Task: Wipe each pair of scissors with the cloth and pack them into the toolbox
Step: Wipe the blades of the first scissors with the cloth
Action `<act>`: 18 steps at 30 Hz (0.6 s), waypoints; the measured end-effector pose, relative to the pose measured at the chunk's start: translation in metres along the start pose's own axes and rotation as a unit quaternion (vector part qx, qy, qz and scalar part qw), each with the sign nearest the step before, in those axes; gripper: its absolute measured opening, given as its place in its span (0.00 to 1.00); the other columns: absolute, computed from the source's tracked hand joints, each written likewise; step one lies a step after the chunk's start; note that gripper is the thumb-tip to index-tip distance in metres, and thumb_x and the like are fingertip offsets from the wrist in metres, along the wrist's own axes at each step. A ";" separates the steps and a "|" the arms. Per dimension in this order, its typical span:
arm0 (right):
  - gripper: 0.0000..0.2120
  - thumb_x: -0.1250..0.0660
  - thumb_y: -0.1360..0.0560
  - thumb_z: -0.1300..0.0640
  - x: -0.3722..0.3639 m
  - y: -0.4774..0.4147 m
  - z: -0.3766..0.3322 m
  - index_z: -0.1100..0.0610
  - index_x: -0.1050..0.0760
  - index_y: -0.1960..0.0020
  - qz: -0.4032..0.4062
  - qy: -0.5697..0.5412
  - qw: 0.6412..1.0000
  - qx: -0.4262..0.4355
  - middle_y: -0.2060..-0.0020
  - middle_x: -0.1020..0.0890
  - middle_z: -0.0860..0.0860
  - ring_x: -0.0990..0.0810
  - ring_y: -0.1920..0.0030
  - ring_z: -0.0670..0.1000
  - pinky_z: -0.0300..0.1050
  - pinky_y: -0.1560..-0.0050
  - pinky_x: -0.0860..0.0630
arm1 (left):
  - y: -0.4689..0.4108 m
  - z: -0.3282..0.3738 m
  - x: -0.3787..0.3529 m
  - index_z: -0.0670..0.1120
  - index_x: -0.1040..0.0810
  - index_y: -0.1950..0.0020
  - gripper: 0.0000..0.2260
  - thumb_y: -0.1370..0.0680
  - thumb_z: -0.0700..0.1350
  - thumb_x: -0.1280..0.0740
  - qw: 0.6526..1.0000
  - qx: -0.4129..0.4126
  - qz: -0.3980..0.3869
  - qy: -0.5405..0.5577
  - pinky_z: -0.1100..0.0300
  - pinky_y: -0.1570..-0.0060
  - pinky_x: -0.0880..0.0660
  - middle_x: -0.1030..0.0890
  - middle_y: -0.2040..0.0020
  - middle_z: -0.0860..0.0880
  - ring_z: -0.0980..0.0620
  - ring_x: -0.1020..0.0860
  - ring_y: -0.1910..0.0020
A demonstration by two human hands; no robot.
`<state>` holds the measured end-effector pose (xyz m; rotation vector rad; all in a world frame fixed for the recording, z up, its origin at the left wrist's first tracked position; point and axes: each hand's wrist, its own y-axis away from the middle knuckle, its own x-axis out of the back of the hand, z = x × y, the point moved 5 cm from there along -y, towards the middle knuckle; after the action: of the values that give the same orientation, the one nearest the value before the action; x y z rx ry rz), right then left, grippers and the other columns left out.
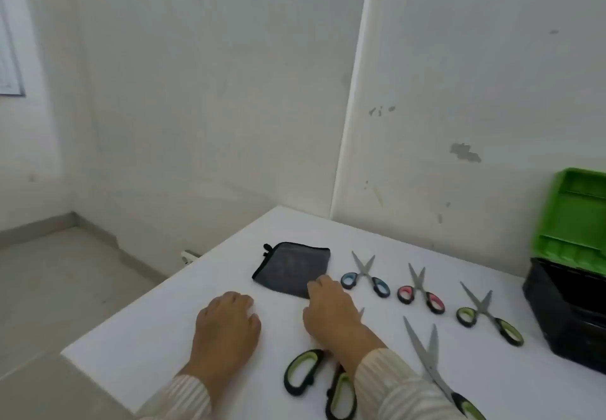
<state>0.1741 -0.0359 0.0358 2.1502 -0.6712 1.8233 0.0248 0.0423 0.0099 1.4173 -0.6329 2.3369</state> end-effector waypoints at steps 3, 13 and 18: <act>0.15 0.46 0.26 0.65 -0.005 -0.025 0.002 0.59 0.30 0.42 -0.002 0.010 1.000 -0.006 0.40 0.30 0.54 0.31 0.40 0.55 0.48 0.41 0.30 | -0.007 -0.005 -0.004 0.53 0.30 0.33 0.18 0.23 0.52 0.43 1.000 0.004 0.001 0.006 0.58 0.35 0.37 0.28 0.34 0.56 0.54 0.32 0.35; 0.06 0.45 0.27 0.63 -0.017 -0.018 -0.017 0.56 0.33 0.61 0.000 -0.096 0.995 0.035 0.59 0.30 0.49 0.32 0.57 0.48 0.38 0.58 0.35 | -0.090 -0.001 0.000 0.49 0.24 0.45 0.12 0.23 0.54 0.40 0.988 0.079 -0.104 0.081 0.53 0.44 0.28 0.22 0.43 0.48 0.45 0.27 0.42; 0.08 0.41 0.26 0.60 0.004 0.006 -0.013 0.61 0.23 0.55 -0.006 -0.167 0.985 0.036 0.58 0.26 0.49 0.29 0.57 0.47 0.39 0.54 0.30 | -0.082 0.039 0.029 0.48 0.21 0.52 0.04 0.23 0.44 0.36 0.984 -0.020 -0.042 0.173 0.58 0.50 0.29 0.21 0.48 0.48 0.48 0.23 0.48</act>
<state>0.1601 -0.0356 0.0415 2.5331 -0.6664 1.5139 0.0814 0.0930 0.0681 0.9650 -0.5060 2.4068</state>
